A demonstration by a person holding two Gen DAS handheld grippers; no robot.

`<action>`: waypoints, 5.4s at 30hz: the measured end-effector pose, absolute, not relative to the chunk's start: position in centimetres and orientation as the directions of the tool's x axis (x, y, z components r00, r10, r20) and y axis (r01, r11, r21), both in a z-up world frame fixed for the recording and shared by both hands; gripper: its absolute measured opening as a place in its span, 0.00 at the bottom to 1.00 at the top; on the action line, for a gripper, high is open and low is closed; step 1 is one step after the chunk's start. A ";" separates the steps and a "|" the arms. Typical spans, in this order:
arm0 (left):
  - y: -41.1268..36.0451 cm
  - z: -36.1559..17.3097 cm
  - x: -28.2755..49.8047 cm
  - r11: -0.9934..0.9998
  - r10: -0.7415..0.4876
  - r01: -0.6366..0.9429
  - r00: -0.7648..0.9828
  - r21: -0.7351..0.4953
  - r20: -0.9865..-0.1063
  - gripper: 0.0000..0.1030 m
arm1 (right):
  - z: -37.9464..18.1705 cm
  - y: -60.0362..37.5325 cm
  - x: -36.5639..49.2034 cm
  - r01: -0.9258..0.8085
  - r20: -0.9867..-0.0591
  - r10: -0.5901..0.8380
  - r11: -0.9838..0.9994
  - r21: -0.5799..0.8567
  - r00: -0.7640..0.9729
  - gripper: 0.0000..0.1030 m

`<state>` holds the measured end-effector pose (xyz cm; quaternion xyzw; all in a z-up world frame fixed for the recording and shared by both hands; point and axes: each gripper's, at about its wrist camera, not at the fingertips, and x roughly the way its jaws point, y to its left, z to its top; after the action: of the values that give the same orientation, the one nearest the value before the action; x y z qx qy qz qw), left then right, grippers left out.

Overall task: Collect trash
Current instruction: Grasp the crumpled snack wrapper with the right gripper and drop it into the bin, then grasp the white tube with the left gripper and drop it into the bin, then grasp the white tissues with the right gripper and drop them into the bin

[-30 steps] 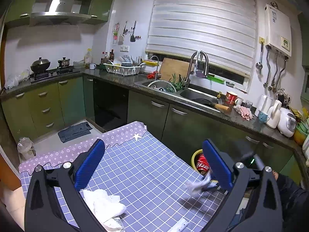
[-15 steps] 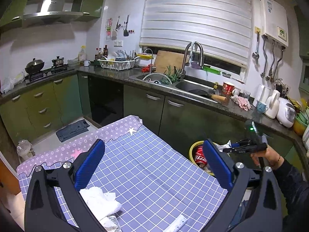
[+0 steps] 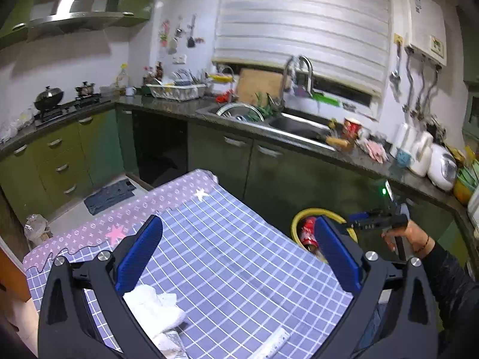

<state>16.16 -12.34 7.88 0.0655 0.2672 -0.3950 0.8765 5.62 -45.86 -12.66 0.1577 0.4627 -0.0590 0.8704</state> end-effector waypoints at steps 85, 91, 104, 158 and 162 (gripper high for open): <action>-42.8 -5.3 14.2 0.461 -0.556 0.869 0.125 -0.179 -0.822 0.64 | -12.7 -51.8 -10.7 0.278 -0.721 0.057 0.899 0.337 0.691 0.66; -32.6 -1.1 13.0 0.536 -0.538 0.837 0.235 -0.113 -0.809 0.74 | -11.8 -48.3 -8.1 0.194 -0.711 0.104 0.926 0.325 0.695 0.69; -9.9 4.4 12.6 0.811 -0.482 0.572 0.529 -0.126 -0.698 0.81 | -7.1 -34.0 4.3 -0.199 -0.672 0.388 0.918 0.342 0.631 0.70; 4.9 -0.1 9.0 0.920 -0.387 0.318 0.647 -0.229 -0.657 0.87 | -0.1 -9.1 19.9 -0.559 -0.608 0.639 0.749 0.355 0.471 0.06; 4.3 -0.1 9.2 0.922 -0.380 0.323 0.640 -0.215 -0.668 0.88 | 3.1 -12.8 17.5 -0.544 -0.542 0.630 0.769 0.336 0.555 0.06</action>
<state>9.20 4.27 -0.14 -0.0376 0.3773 -0.1944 0.9047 17.51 -12.78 3.09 0.0648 0.3330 0.3339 0.8794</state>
